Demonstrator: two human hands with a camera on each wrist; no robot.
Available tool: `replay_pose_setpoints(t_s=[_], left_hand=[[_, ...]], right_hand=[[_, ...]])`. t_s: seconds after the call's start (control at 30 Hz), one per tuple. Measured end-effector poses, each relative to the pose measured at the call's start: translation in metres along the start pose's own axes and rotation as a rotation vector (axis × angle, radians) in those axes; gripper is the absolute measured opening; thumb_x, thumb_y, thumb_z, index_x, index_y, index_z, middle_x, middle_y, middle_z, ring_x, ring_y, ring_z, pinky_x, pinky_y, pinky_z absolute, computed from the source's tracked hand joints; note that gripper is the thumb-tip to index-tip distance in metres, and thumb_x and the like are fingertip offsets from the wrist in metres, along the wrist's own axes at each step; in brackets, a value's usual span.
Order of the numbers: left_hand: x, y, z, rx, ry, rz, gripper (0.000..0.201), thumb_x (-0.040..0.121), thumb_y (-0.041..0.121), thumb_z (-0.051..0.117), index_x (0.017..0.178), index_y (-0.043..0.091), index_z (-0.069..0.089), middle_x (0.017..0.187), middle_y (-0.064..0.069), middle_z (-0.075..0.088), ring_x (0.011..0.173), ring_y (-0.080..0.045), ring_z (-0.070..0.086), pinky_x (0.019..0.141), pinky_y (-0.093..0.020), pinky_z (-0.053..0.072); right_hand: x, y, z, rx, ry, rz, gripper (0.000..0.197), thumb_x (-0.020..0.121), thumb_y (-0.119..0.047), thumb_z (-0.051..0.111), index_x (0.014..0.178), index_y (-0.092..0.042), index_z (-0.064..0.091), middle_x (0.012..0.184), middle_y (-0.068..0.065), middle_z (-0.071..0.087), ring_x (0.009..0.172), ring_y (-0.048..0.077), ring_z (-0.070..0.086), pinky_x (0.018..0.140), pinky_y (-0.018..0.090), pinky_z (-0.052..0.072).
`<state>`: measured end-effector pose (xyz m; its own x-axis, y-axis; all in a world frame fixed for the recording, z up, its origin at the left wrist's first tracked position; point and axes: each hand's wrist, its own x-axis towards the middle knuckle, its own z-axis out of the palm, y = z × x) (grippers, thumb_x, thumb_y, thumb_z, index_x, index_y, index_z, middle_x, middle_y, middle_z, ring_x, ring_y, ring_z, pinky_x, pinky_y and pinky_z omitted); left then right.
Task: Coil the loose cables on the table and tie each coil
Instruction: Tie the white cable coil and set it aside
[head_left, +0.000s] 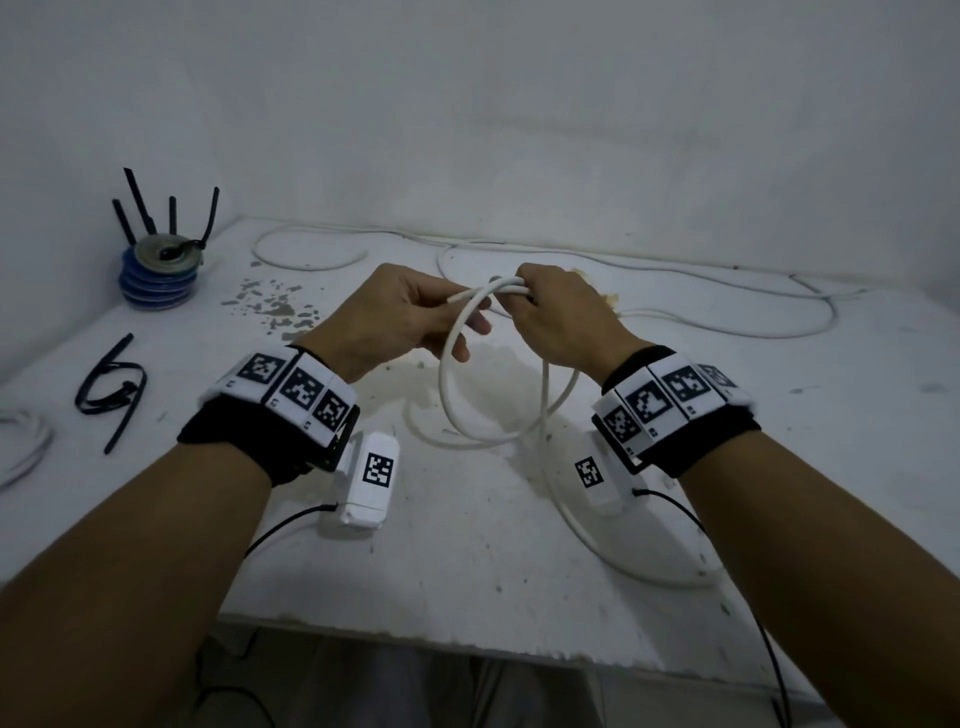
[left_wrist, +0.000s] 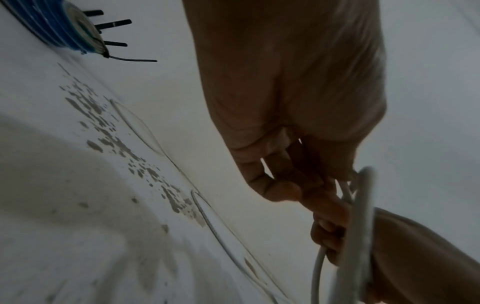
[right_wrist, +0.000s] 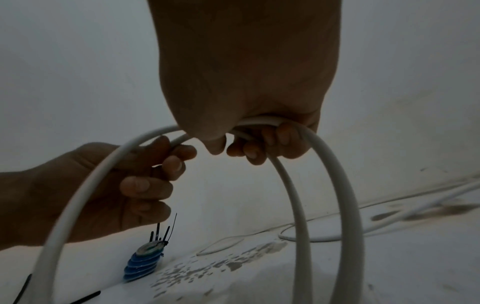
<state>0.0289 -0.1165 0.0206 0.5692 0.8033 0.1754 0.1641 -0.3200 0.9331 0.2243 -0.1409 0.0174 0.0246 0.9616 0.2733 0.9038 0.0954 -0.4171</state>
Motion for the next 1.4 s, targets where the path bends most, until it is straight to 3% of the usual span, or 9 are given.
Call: replay_pose_setpoints(t_s=[0.13, 0.3, 0.5, 0.63, 0.83, 0.97, 1.07, 1.2, 1.4], left_hand=[[0.002, -0.005, -0.003, -0.040, 0.139, 0.006, 0.024, 0.101, 0.018, 0.053, 0.104, 0.004, 0.072, 0.087, -0.010, 0.075, 0.062, -0.023, 0.067, 0.056, -0.029, 0.049], [0.000, -0.030, -0.053, -0.443, 0.689, -0.190, 0.024, 0.101, 0.018, 0.050, 0.082, 0.014, 0.065, 0.061, 0.006, 0.064, 0.044, -0.009, 0.055, 0.044, -0.021, 0.036], [-0.013, -0.036, -0.056, -0.046, 0.352, -0.445, 0.020, 0.093, 0.014, 0.054, 0.085, 0.007, 0.070, 0.064, 0.001, 0.072, 0.056, -0.010, 0.066, 0.055, -0.024, 0.041], [-0.004, -0.028, -0.034, 0.037, 0.258, -0.470, 0.023, 0.091, 0.011, 0.052, 0.080, 0.004, 0.070, 0.068, -0.005, 0.072, 0.063, -0.021, 0.069, 0.057, -0.027, 0.045], [-0.005, -0.032, -0.034, 0.165, 0.238, -0.494, 0.022, 0.089, 0.012, 0.053, 0.085, 0.004, 0.073, 0.079, -0.005, 0.076, 0.068, -0.018, 0.069, 0.062, -0.028, 0.048], [-0.011, -0.038, -0.038, 0.159, 0.228, -0.449, 0.021, 0.098, 0.014, 0.054, 0.094, 0.004, 0.072, 0.089, -0.007, 0.075, 0.072, -0.020, 0.068, 0.061, -0.029, 0.048], [-0.014, -0.042, -0.041, 0.154, 0.230, -0.436, 0.020, 0.100, 0.013, 0.053, 0.096, 0.005, 0.071, 0.092, -0.007, 0.074, 0.072, -0.020, 0.067, 0.060, -0.028, 0.047], [-0.014, -0.040, -0.039, 0.179, 0.201, -0.435, 0.016, 0.093, 0.008, 0.058, 0.095, 0.006, 0.073, 0.087, -0.006, 0.077, 0.076, -0.020, 0.071, 0.069, -0.032, 0.051], [-0.010, -0.021, -0.022, 0.010, 0.186, -0.245, 0.027, 0.085, 0.011, 0.053, 0.105, 0.002, 0.070, 0.089, -0.016, 0.075, 0.084, -0.029, 0.071, 0.081, -0.039, 0.052]], right_hand=[[-0.004, -0.003, -0.007, 0.053, -0.020, -0.001, 0.041, 0.098, -0.049, 0.049, 0.071, -0.018, 0.044, 0.067, -0.004, 0.051, 0.059, 0.014, 0.045, 0.053, 0.029, 0.032], [-0.011, 0.027, -0.030, 0.046, -0.117, 0.056, 0.049, 0.099, -0.042, 0.053, 0.070, -0.003, 0.060, 0.070, 0.012, 0.061, 0.065, 0.025, 0.055, 0.060, 0.031, 0.041], [-0.011, 0.025, -0.024, 0.308, 0.055, 0.170, 0.039, 0.081, -0.044, 0.078, 0.063, -0.015, 0.058, 0.061, 0.000, 0.056, 0.060, 0.014, 0.053, 0.056, 0.024, 0.039], [0.000, 0.006, -0.008, 0.228, 0.158, 0.192, 0.043, 0.073, -0.050, 0.082, 0.089, -0.018, 0.059, 0.080, -0.008, 0.058, 0.071, 0.013, 0.057, 0.060, 0.027, 0.042], [0.005, 0.014, 0.000, 0.005, -0.230, 0.308, 0.079, 0.077, -0.035, 0.083, 0.140, -0.010, 0.041, 0.131, 0.009, 0.054, 0.116, 0.025, 0.057, 0.095, 0.039, 0.050], [-0.002, 0.020, 0.009, 0.248, -0.374, 0.469, 0.050, 0.082, -0.015, 0.079, 0.123, 0.003, 0.056, 0.102, 0.019, 0.070, 0.087, 0.031, 0.072, 0.081, 0.048, 0.060], [-0.005, 0.020, 0.016, 0.152, -0.388, 0.417, 0.017, 0.085, -0.015, 0.073, 0.093, 0.000, 0.069, 0.086, 0.014, 0.074, 0.076, 0.030, 0.071, 0.076, 0.040, 0.062], [-0.002, 0.011, 0.015, 0.325, -0.246, 0.302, 0.027, 0.102, -0.023, 0.050, 0.089, -0.003, 0.063, 0.064, 0.003, 0.061, 0.055, 0.021, 0.068, 0.051, 0.032, 0.053], [0.005, -0.015, -0.001, 0.114, -0.076, -0.031, 0.033, 0.104, -0.041, 0.043, 0.083, -0.015, 0.048, 0.069, -0.002, 0.052, 0.051, 0.013, 0.052, 0.044, 0.023, 0.038]])
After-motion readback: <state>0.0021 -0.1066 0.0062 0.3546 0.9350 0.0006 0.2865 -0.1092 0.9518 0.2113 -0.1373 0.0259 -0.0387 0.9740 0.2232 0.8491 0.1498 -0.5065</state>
